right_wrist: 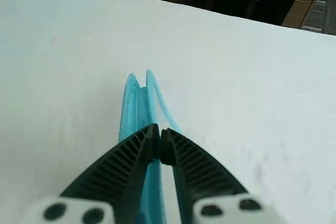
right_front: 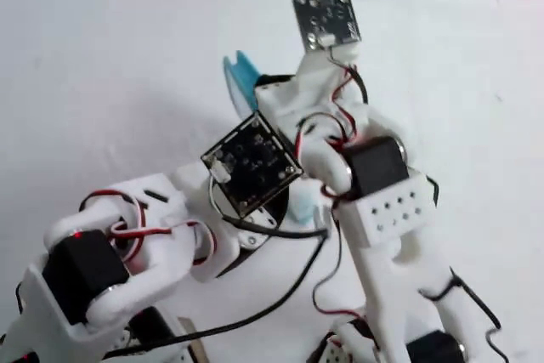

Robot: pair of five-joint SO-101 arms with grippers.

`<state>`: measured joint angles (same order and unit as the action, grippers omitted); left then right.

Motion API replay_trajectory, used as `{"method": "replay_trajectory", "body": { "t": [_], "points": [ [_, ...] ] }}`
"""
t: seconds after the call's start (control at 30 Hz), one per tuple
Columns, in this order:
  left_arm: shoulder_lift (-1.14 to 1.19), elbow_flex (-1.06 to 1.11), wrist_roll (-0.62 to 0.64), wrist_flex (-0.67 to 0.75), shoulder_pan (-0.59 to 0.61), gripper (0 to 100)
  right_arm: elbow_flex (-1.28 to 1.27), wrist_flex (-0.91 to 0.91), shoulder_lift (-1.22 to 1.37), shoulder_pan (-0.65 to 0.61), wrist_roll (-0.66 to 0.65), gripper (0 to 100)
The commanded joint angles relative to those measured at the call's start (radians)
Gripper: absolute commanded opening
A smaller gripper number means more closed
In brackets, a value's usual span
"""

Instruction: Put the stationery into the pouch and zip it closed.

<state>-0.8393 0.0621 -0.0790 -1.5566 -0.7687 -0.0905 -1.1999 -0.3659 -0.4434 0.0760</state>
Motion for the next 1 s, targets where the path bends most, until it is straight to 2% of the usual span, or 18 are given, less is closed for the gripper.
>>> {"method": "replay_trajectory", "body": {
  "t": [0.0, 0.4, 0.97],
  "points": [
    [-0.037, -0.010, -0.006, 0.026, -0.037, 2, 0.089, -0.084, 0.154, 0.010, -0.012, 1.8],
    [-0.041, -0.010, -0.006, 0.011, -0.038, 2, 0.411, -0.200, 0.452, 0.016, -0.012, 1.8],
    [-0.043, -0.013, -0.006, 0.002, -0.040, 2, 0.709, -0.203, 0.728, 0.010, -0.009, 1.8]
  ]
}}
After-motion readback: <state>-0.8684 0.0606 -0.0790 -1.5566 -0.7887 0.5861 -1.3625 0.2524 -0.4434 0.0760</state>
